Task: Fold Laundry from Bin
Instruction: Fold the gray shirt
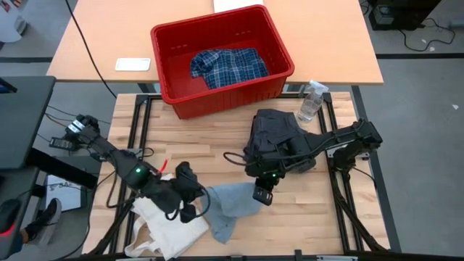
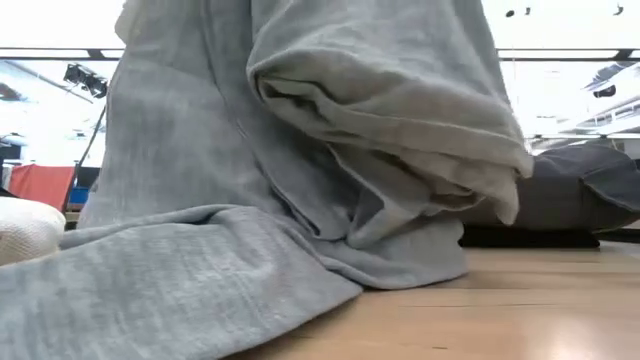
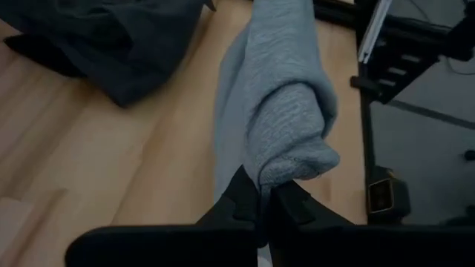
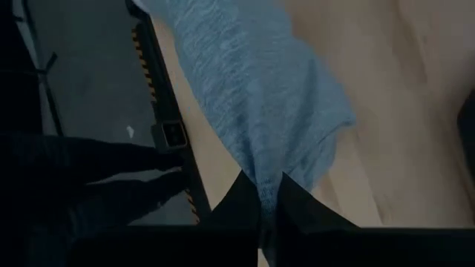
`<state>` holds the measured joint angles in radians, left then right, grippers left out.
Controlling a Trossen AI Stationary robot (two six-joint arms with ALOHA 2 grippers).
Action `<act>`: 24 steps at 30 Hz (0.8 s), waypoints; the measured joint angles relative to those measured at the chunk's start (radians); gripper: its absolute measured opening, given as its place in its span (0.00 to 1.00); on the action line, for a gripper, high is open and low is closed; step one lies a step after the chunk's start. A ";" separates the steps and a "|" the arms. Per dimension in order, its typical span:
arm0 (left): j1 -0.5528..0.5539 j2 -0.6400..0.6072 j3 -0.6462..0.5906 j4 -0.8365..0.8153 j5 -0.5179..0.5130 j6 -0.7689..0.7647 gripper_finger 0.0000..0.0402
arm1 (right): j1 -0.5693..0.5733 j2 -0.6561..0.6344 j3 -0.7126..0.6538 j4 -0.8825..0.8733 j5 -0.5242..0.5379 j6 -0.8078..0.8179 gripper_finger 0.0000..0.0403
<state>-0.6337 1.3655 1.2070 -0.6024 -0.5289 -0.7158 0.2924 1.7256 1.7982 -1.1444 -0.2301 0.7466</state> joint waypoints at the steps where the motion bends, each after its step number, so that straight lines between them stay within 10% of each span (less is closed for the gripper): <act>1: -0.012 -0.005 0.000 -0.015 -0.018 -0.020 0.02 | -0.006 0.000 -0.003 0.011 -0.007 -0.009 0.03; 17: -0.065 0.030 -0.001 0.159 -0.169 -0.148 0.02 | -0.047 -0.001 -0.005 -0.056 -0.245 -0.164 0.03; 24: -0.090 0.030 -0.001 0.394 -0.174 0.162 0.02 | -0.038 -0.034 -0.004 -0.041 -0.383 -0.181 0.03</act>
<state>-0.7241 1.3952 1.2060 -0.2081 -0.7032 -0.5535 0.2543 1.6914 1.7937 -1.1856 -0.6134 0.5653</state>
